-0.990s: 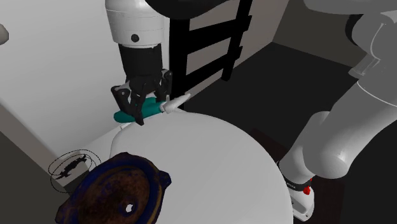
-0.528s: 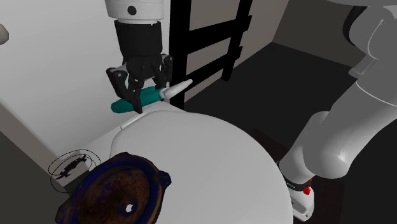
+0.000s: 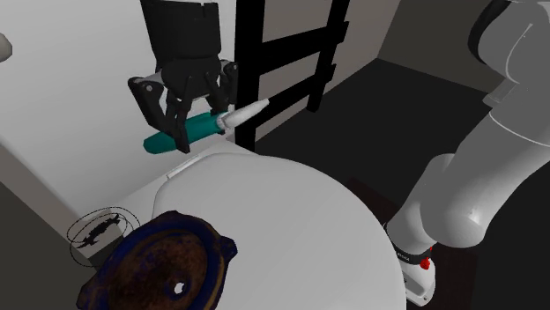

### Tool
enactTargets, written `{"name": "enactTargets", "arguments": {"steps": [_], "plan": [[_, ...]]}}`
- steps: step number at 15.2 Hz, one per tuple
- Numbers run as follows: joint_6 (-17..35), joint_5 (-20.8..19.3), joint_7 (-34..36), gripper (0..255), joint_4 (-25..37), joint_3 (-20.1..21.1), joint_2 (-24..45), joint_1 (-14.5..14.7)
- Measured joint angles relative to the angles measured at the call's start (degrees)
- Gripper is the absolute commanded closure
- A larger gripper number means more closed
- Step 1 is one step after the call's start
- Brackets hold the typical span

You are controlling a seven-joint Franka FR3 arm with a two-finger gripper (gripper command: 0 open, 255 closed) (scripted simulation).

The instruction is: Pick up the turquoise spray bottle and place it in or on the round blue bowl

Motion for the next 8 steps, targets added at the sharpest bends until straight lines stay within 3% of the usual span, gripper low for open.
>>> {"name": "enactTargets", "arguments": {"steps": [8], "plan": [[0.83,-1.5,11.87,255,3.16,6.0,3.13,6.13]]}}
